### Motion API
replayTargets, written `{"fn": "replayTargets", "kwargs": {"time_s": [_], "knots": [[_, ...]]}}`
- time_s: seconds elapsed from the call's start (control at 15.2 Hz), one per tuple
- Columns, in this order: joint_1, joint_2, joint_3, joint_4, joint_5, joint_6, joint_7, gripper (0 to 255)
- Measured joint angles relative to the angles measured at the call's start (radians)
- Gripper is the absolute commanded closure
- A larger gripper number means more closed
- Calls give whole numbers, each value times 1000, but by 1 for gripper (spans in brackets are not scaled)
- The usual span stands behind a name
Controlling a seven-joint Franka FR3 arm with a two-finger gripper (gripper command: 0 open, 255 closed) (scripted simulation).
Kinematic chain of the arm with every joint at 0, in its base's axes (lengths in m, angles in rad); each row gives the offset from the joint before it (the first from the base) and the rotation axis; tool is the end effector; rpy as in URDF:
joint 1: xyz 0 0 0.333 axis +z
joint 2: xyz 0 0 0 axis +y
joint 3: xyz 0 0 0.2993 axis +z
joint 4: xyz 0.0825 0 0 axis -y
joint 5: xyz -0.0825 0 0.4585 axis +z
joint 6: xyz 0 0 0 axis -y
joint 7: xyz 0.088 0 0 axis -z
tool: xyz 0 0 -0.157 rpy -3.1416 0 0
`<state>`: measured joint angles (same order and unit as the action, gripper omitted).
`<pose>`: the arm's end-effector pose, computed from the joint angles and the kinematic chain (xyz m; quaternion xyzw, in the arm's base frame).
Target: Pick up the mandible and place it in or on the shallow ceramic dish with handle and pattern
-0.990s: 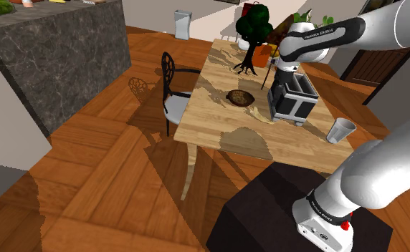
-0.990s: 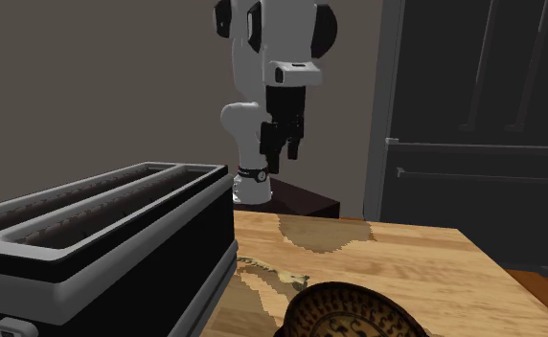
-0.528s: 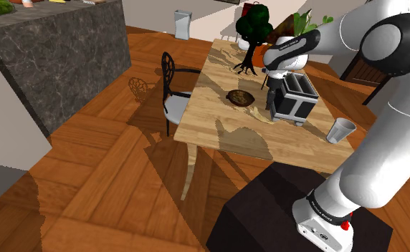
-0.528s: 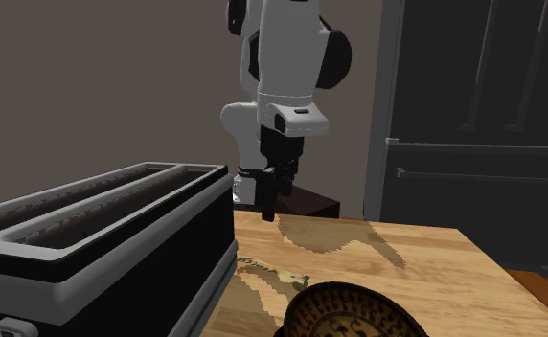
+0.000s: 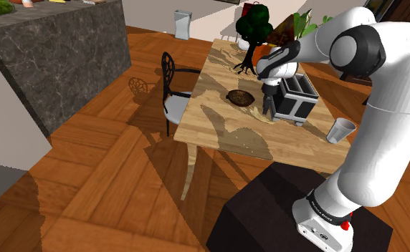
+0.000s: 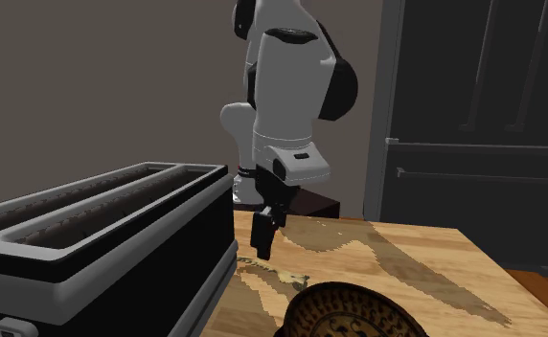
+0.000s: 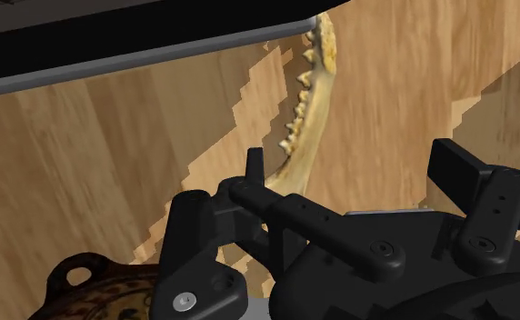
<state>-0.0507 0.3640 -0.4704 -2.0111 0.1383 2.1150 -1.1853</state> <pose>0.5322 -0.3050 0.1591 -0.9512 -0.2882 0.0909 0.0629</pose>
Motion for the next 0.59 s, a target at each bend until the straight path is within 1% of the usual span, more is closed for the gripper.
{"fn": "replayTargets", "kwargs": {"time_s": [0.26, 0.59], "knots": [[-5, 24, 7, -26, 15, 47, -11, 0], [-7, 29, 9, -29, 18, 56, -13, 0]]}}
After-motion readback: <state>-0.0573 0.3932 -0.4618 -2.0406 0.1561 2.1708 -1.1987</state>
